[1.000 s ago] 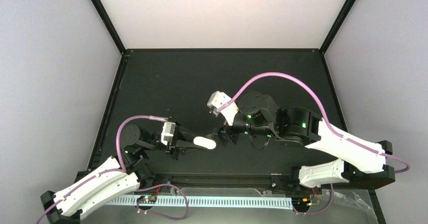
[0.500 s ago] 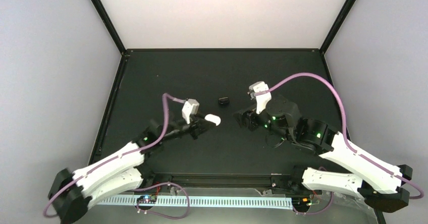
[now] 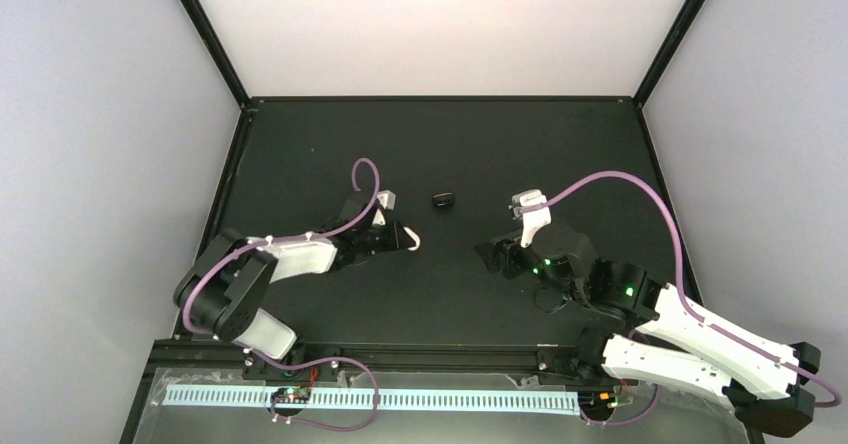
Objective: Insert the wireless bluetooth earbuds into the charging case
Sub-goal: Place the charging case at the center of the board, then reset both arms
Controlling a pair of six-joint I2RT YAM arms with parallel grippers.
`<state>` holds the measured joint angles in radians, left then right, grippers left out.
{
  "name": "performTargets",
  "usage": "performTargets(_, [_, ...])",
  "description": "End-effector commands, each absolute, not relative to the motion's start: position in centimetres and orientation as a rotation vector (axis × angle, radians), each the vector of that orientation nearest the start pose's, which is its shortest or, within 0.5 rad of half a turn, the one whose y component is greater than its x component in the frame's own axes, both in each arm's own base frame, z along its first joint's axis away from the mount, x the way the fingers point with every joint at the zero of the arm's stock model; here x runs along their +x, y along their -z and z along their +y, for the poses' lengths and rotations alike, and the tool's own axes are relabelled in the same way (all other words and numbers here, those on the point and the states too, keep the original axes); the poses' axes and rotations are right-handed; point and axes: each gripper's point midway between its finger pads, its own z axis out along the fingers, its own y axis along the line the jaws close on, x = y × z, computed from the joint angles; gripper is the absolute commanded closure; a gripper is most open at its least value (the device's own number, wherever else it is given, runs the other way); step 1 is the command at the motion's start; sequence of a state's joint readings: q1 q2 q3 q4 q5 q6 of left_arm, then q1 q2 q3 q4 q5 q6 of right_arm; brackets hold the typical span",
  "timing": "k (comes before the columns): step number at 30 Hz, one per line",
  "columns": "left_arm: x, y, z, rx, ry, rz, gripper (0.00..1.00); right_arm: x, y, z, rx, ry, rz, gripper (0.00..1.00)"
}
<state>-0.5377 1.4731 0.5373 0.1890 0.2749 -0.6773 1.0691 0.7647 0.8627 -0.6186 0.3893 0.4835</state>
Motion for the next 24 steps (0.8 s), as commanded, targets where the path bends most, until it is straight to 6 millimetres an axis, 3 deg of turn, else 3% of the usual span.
performTargets(1, [31.1, -4.8, -23.7, -0.087, 0.918, 2.477, 0.94, 19.3, -27.6, 19.6, -0.290, -0.553, 2.019, 0.17])
performTargets(3, [31.0, -3.9, -23.7, -0.103, 0.912, 2.503, 0.87, 19.2, -27.8, 19.4, -0.290, -0.547, 2.015, 0.17])
performTargets(6, [30.8, -3.2, -23.2, -0.118, 0.878, 2.529, 0.62, 19.2, -28.7, 18.9, -0.290, -0.541, 1.998, 0.16])
performTargets(9, [30.2, -3.0, -22.0, -0.135, 0.802, 2.551, 0.32, 19.2, -29.7, 18.4, -0.284, -0.532, 1.978, 0.16])
performTargets(11, [29.7, -3.3, -20.7, -0.154, 0.736, 2.553, 0.04, 19.2, -30.2, 18.0, -0.278, -0.518, 1.967, 0.16])
performTargets(16, [28.3, -6.0, -16.5, -0.192, 0.521, 2.530, 0.01, 19.3, -31.1, 16.5, -0.239, -0.482, 1.934, 0.13])
performTargets(18, [27.9, -8.9, -14.6, -0.217, 0.447, 2.466, 0.01, 19.5, -31.3, 15.7, -0.188, -0.481, 1.905, 0.01])
performTargets(24, [25.8, -19.5, -11.1, -0.157, 0.435, 2.144, 0.01, 20.4, -31.7, 11.0, 0.149, -0.461, 1.763, 0.00])
